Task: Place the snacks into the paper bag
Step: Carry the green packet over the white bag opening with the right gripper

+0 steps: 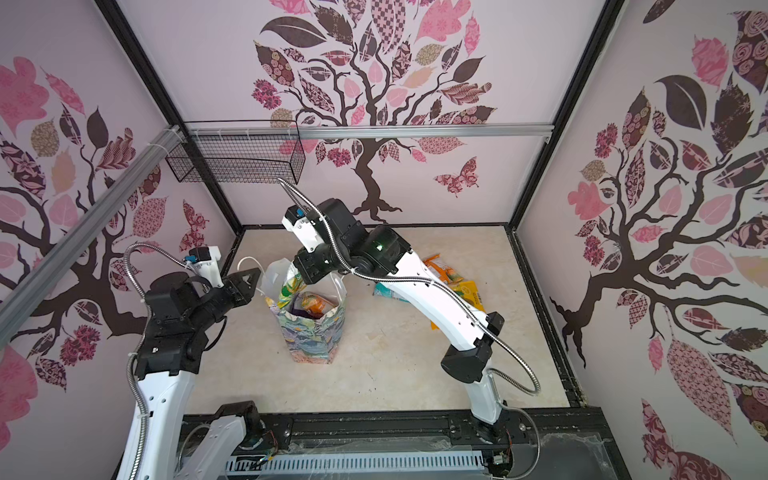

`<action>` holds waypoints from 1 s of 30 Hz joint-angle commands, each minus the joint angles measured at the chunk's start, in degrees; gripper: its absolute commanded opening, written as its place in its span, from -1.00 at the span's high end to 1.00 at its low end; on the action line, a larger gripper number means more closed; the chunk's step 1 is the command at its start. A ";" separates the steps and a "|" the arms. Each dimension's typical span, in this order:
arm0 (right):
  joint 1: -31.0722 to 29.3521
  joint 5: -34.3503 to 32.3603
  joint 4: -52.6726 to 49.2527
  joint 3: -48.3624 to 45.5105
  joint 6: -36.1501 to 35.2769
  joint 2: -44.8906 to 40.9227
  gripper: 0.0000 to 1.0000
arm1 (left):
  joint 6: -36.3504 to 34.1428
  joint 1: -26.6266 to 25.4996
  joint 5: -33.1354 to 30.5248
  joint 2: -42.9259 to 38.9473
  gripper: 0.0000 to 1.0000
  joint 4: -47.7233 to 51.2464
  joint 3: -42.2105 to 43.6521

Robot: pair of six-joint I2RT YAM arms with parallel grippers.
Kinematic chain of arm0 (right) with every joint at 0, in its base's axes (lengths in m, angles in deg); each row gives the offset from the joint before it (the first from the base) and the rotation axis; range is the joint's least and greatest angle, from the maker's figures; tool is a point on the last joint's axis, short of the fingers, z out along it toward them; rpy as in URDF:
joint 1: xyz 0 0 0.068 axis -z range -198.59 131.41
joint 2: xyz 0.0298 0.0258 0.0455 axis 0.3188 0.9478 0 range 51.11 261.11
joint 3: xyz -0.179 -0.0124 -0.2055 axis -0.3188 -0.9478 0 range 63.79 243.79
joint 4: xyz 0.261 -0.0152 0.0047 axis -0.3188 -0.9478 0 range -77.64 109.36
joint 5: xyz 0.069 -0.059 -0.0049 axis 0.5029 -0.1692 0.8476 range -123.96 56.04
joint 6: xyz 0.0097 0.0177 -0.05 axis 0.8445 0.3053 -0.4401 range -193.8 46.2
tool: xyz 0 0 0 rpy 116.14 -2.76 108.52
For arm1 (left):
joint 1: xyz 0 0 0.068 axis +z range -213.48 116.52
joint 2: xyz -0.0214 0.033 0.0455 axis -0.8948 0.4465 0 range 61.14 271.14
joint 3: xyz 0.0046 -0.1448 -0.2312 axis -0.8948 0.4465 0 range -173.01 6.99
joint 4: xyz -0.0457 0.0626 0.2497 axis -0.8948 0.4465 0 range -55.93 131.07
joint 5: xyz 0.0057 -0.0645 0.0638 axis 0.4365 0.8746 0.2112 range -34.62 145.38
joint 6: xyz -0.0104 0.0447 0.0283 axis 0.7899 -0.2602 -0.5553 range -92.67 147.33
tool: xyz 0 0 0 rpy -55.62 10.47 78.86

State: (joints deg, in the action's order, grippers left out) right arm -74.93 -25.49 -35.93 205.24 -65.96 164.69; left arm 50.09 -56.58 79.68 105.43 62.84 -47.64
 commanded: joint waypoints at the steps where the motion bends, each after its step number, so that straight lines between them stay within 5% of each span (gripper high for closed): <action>1: -0.09 -3.93 -0.74 3.37 -3.20 0.34 1.00 | 0.08 0.38 0.05 -0.44 0.56 -1.19 1.25; 20: -2.04 -9.44 -7.63 2.61 -10.37 -0.37 1.00 | -0.09 0.57 -0.07 -0.35 0.56 -1.23 1.31; 30: -7.32 -21.02 -8.50 2.70 -12.36 0.11 1.00 | -0.01 0.64 0.05 -0.15 0.56 -1.19 1.25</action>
State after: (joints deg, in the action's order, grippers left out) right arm -81.33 -40.94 -44.89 205.28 -76.82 164.69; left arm 50.07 -56.32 79.70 105.47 62.84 -47.64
